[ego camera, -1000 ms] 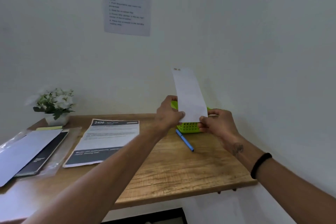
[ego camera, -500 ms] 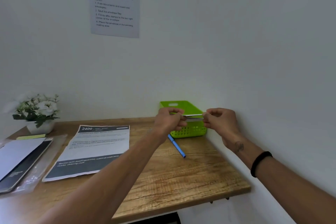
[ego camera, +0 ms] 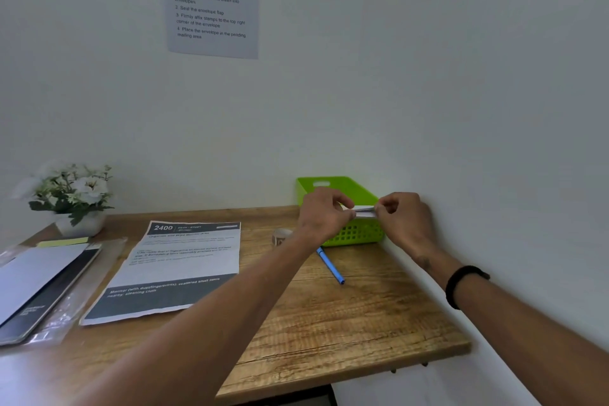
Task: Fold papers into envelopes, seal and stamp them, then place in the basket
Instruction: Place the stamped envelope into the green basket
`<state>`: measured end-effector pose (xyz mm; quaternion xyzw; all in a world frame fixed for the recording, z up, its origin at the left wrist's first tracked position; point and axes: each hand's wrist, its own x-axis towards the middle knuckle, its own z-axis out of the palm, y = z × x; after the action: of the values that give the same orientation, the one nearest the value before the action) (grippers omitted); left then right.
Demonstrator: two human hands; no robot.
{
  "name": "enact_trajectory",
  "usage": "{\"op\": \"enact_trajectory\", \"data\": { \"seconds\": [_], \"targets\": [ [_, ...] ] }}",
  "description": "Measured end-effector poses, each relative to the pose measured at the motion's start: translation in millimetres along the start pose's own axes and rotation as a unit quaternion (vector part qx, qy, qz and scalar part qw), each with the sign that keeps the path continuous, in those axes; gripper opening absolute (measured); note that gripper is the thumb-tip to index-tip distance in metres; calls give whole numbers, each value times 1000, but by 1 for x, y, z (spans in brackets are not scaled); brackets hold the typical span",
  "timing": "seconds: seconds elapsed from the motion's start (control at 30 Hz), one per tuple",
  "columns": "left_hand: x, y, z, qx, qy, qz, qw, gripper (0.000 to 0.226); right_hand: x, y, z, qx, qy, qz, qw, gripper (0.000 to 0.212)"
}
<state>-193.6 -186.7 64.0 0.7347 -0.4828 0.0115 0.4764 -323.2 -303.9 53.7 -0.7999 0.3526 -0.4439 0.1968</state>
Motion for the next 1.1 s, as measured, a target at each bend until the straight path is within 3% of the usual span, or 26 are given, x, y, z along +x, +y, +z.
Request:
{"op": "enact_trajectory", "data": {
  "seconds": [0.27,0.37,0.7,0.97,1.1],
  "targets": [
    [0,-7,-1,181,24,98,978,14,-6,9,-1,-57,-22,-96,993,27],
    [3,-8,0,233,40,144,961,16,-3,12,-1,-88,-37,-142,985,22],
    [10,-25,18,332,58,227,914,23,4,12,10,-245,-31,-163,955,16],
    [-10,-63,-21,293,68,186,935,31,-38,-14,44,-159,7,-234,959,25],
    [-31,-95,-85,312,59,108,942,30,-68,-56,84,-72,-81,-286,952,17]
  ]
}}
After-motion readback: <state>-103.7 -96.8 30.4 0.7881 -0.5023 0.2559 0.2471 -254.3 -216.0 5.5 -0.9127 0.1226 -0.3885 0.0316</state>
